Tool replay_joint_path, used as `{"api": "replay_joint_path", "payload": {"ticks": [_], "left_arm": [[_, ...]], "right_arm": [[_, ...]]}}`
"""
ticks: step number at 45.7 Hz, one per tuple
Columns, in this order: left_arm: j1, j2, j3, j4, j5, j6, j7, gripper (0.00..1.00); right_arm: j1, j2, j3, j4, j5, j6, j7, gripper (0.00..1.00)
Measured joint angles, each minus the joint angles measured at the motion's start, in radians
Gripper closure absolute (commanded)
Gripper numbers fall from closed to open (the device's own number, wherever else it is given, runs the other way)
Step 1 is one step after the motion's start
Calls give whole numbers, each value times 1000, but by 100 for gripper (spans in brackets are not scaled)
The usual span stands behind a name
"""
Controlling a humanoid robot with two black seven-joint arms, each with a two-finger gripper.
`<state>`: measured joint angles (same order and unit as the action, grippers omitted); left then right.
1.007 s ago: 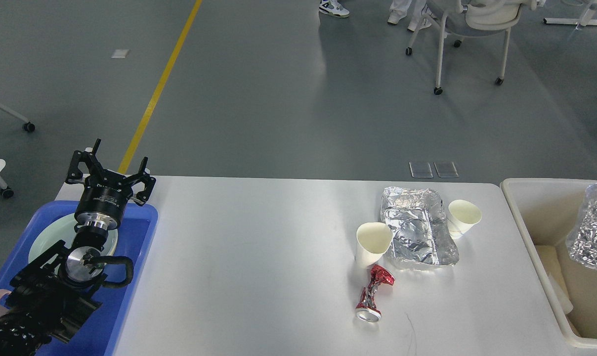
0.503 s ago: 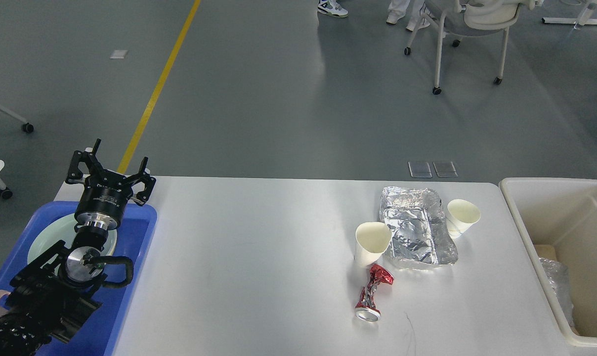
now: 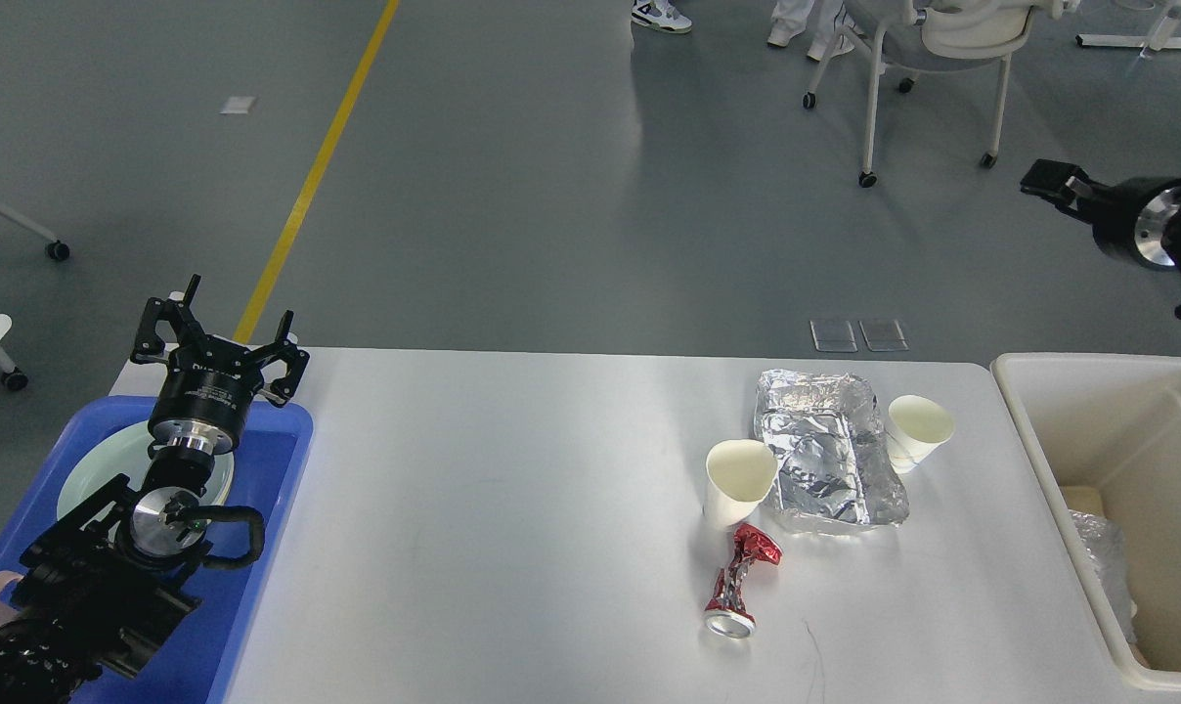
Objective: Tidy desktop
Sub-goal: 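Swing the right gripper back toward the small white cup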
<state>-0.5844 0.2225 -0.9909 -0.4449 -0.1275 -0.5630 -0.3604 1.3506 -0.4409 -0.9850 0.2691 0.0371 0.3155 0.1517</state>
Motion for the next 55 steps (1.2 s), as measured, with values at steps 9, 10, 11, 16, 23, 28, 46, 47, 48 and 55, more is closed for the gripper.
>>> {"api": "replay_joint_path", "payload": {"ticks": [9, 10, 11, 16, 23, 28, 46, 47, 48, 55], "left_arm": [[0, 0, 0, 0, -1, 0, 0, 2], [0, 0, 0, 0, -1, 0, 0, 2], [0, 0, 0, 0, -1, 0, 0, 2], [0, 0, 0, 0, -1, 0, 0, 2], [0, 0, 0, 1, 0, 0, 0, 2], [0, 0, 0, 1, 0, 0, 0, 2], [0, 0, 0, 1, -1, 0, 0, 2], [0, 0, 0, 1, -1, 0, -1, 2], [0, 0, 0, 1, -1, 0, -1, 2], [0, 0, 0, 1, -1, 0, -1, 2]], "right_arm": [[341, -64, -23, 603, -192, 33, -1, 0], [363, -66, -24, 651, -208, 33, -2, 0], [382, -66, -24, 695, -222, 33, -3, 0], [443, -48, -26, 849, -256, 39, -6, 0], [494, -39, -29, 982, -262, 100, -6, 0], [488, -30, -26, 987, -257, 105, -6, 0], [58, -25, 17, 480, -252, 38, -6, 0], [32, -26, 28, 458, -251, 30, -6, 0], [1, -26, 43, 432, -251, 19, -6, 0], [-158, -21, 140, 307, -245, -50, -6, 0]]}}
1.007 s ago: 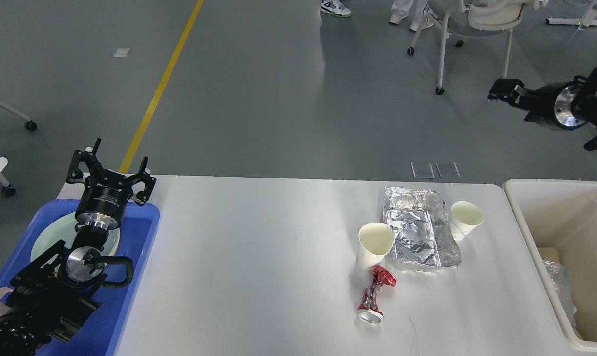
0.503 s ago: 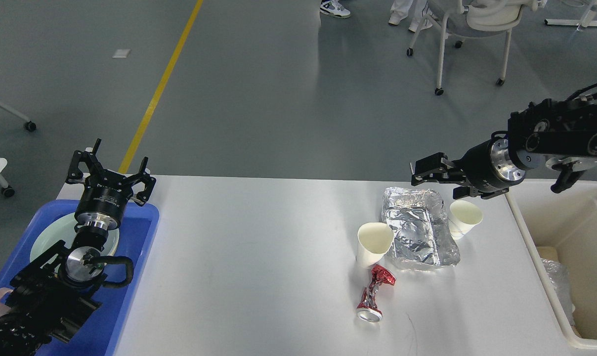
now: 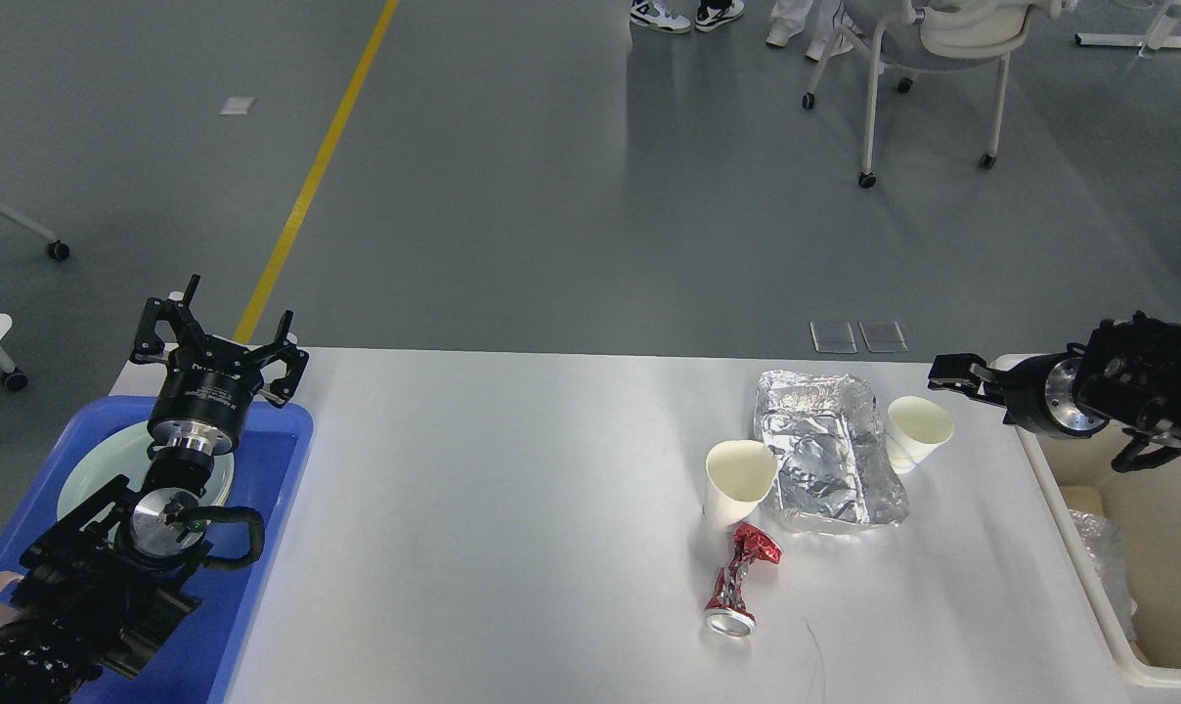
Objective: Tidy desktop
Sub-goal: 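Swing the right gripper back toward the small white cup, then grasp the small white cup with the right gripper and lift it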
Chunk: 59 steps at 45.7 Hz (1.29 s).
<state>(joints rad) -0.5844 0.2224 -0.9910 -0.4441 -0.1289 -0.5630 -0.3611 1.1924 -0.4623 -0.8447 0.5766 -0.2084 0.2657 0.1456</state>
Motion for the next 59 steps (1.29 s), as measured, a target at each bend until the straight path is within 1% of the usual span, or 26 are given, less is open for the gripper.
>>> {"api": "replay_joint_path", "payload": {"ticks": [7, 14, 26, 32, 34, 40, 41, 44, 45, 48, 49, 51, 59], "left_arm": [[0, 0, 0, 0, 0, 0, 0, 2], [0, 0, 0, 0, 1, 0, 0, 2], [0, 0, 0, 1, 1, 0, 0, 2], [0, 0, 0, 1, 1, 0, 0, 2], [0, 0, 0, 1, 1, 0, 0, 2], [0, 0, 0, 0, 1, 0, 0, 2], [0, 0, 0, 0, 1, 0, 0, 2], [0, 0, 0, 0, 1, 0, 0, 2], [0, 0, 0, 0, 1, 0, 0, 2], [0, 0, 0, -1, 1, 0, 0, 2], [0, 0, 0, -1, 1, 0, 1, 2], [0, 0, 0, -1, 1, 0, 1, 2], [0, 0, 0, -1, 1, 0, 1, 2]], "right_arm": [[-105, 5, 57, -67, 73, -58, 0, 0], [-154, 33, 67, -87, 136, -112, 0, 0], [-208, 55, 70, -90, 144, -129, 3, 0], [-224, 63, 70, -95, 144, -143, 5, 3], [-225, 64, 70, -97, 144, -146, 7, 8], [-229, 65, 70, -99, 144, -148, 13, 32], [-230, 65, 70, -100, 144, -148, 14, 38], [-235, 65, 70, -101, 144, -149, 16, 60], [-237, 65, 70, -101, 144, -149, 16, 65], [-242, 65, 70, -101, 144, -150, 17, 73], [-243, 65, 70, -101, 144, -150, 17, 79], [-246, 66, 70, -101, 143, -152, 17, 100], [-250, 68, 60, -101, 143, -155, 17, 100]]}}
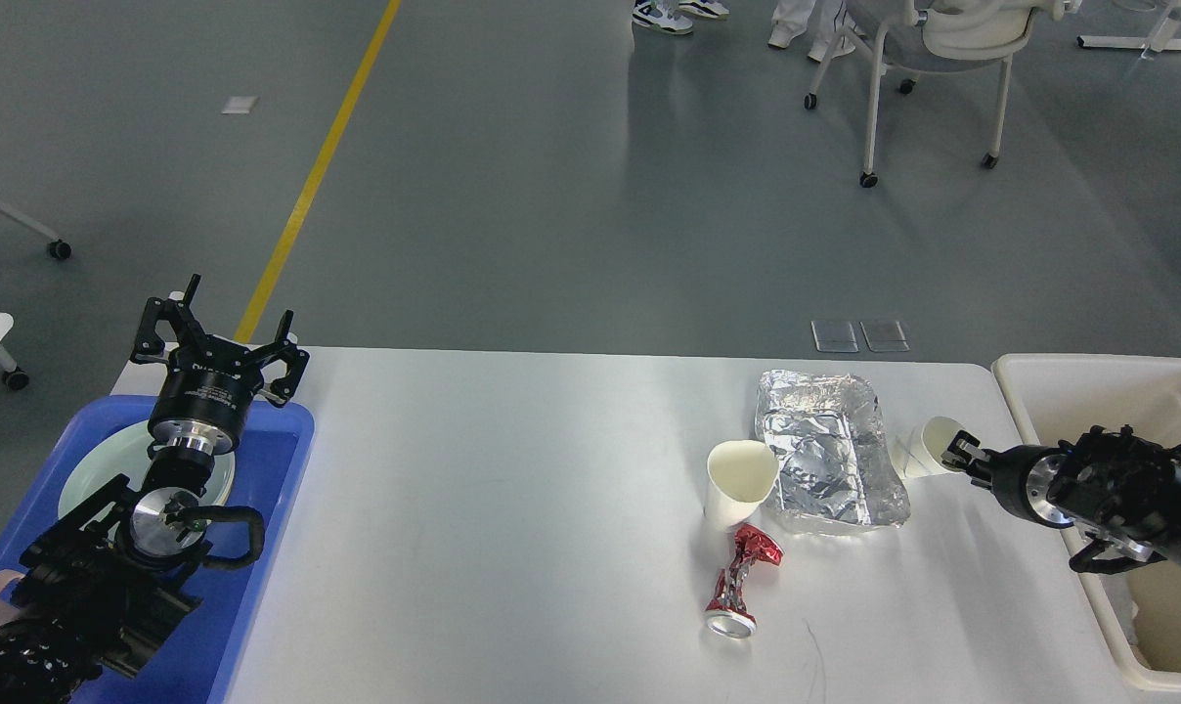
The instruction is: Tidy desktop
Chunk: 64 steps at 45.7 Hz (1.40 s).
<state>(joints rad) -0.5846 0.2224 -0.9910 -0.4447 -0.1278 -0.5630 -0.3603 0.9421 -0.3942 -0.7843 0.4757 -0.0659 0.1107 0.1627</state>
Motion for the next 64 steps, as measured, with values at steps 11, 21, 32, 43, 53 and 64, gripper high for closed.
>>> {"api": "replay_joint_path", "payload": {"ticks": [11, 21, 32, 43, 53, 64], "left_arm": [[0, 0, 0, 1, 0, 0, 0, 2], [0, 0, 0, 1, -1, 0, 0, 2], [0, 0, 0, 1, 0, 0, 0, 2], [0, 0, 0, 0, 0, 0, 0, 2], [0, 0, 0, 0, -1, 0, 0, 2], [0, 0, 0, 0, -1, 0, 0, 2]], "right_arm": [[0, 0, -8, 1, -2, -1, 0, 100], [1, -8, -9, 3, -2, -3, 0, 100], [20, -47, -8, 16, -2, -3, 0, 100], [187, -181, -15, 141, -42, 22, 9, 100], [434, -301, -22, 352, -184, 113, 11, 100], [571, -331, -61, 449, -218, 177, 11, 100]]}}
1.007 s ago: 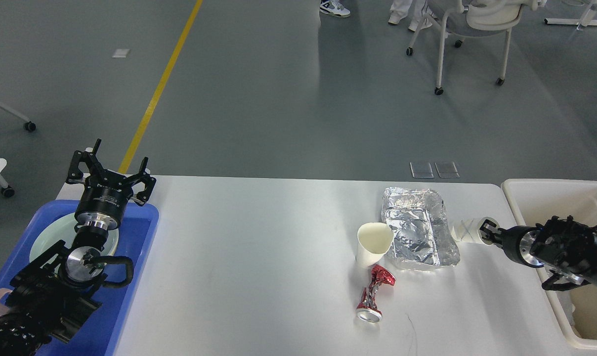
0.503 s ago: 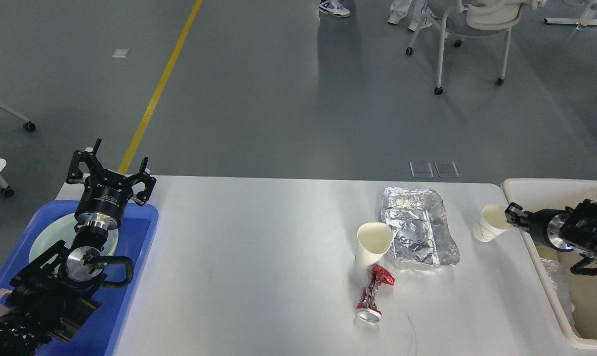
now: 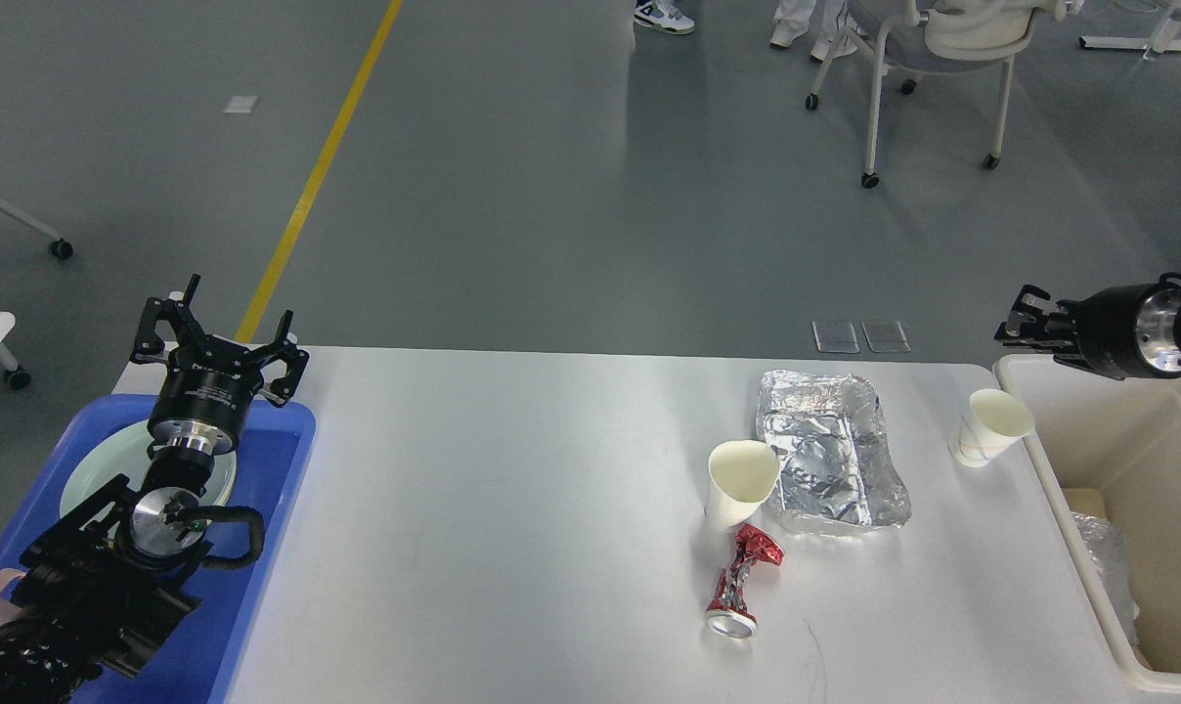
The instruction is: Tidy desktop
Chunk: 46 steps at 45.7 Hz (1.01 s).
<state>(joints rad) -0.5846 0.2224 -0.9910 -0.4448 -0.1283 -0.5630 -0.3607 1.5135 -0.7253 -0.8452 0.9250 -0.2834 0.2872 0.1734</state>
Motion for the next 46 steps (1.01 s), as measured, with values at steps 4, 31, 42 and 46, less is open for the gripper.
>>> {"api": "replay_joint_path", "payload": {"ticks": [4, 31, 42, 46], "left_arm": [[0, 0, 0, 1, 0, 0, 0, 2], [0, 0, 0, 1, 0, 0, 0, 2], [0, 0, 0, 1, 0, 0, 0, 2], [0, 0, 0, 1, 0, 0, 0, 2]], "right_arm": [[20, 0, -31, 9, -14, 19, 0, 100], [-312, 154, -43, -384, 27, 16, -20, 0], [-413, 196, -39, -455, 48, -53, -20, 0], [-438, 218, -38, -476, 63, -81, -20, 0]]}}
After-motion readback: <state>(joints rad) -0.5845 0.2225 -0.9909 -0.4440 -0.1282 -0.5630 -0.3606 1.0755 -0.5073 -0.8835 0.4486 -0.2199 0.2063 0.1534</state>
